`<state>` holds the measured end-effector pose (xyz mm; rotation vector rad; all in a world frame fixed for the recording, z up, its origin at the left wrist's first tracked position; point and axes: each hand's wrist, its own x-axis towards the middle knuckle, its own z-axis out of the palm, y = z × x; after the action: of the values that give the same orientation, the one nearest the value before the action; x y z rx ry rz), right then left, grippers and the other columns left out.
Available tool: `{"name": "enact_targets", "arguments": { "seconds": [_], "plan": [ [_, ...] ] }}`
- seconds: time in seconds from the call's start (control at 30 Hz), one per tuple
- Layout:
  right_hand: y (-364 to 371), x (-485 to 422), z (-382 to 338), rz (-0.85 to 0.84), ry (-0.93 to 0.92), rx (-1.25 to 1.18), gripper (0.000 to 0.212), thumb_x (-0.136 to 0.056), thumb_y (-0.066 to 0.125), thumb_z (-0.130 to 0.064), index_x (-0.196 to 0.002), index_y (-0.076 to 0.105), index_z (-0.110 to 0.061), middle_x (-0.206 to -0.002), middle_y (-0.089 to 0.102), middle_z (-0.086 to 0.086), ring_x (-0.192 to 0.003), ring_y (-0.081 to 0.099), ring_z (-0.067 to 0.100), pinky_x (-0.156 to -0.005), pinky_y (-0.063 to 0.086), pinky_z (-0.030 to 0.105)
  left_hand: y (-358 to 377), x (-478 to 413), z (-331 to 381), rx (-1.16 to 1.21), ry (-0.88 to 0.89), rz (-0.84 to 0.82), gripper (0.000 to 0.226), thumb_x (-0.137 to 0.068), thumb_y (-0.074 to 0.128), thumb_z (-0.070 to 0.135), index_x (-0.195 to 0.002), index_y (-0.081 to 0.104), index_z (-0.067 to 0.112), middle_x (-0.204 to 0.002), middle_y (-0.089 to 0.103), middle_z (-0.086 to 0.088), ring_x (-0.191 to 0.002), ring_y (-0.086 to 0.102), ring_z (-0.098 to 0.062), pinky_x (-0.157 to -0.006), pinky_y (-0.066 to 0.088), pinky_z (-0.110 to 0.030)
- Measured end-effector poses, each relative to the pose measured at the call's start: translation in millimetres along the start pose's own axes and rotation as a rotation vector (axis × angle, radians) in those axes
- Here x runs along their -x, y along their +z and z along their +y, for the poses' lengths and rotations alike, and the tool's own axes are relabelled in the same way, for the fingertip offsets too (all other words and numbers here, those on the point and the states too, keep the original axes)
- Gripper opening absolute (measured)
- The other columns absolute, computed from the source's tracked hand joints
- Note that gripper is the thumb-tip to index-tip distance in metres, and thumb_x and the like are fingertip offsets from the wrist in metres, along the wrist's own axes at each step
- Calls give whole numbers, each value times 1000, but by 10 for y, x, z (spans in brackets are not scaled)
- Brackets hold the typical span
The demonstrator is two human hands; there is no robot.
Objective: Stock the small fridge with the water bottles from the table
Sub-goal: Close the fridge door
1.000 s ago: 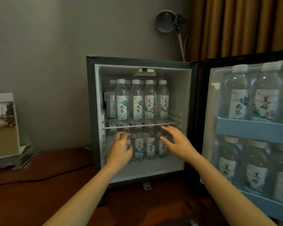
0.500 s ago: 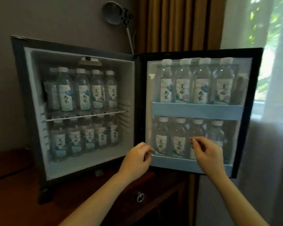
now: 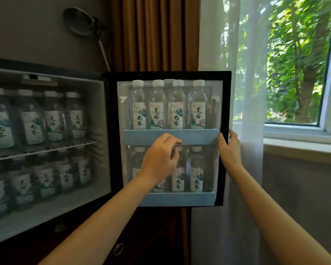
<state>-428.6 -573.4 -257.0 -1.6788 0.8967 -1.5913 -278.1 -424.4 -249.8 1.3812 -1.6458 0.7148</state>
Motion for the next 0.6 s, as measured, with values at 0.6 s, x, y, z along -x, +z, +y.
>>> {"name": "enact_targets", "arguments": {
  "seconds": [0.6],
  "plan": [
    [134,-184,7,-37,100,-151,66,-97,34,-48,-149,11,-15,-153,23,8,-140,26,25,-116,23,46,-100,-50,-200,-290,-148,-112,51,-87,56,15,-135,44,5,-130,47,-8,-121,45,-25,-110,29,-45]
  ]
}}
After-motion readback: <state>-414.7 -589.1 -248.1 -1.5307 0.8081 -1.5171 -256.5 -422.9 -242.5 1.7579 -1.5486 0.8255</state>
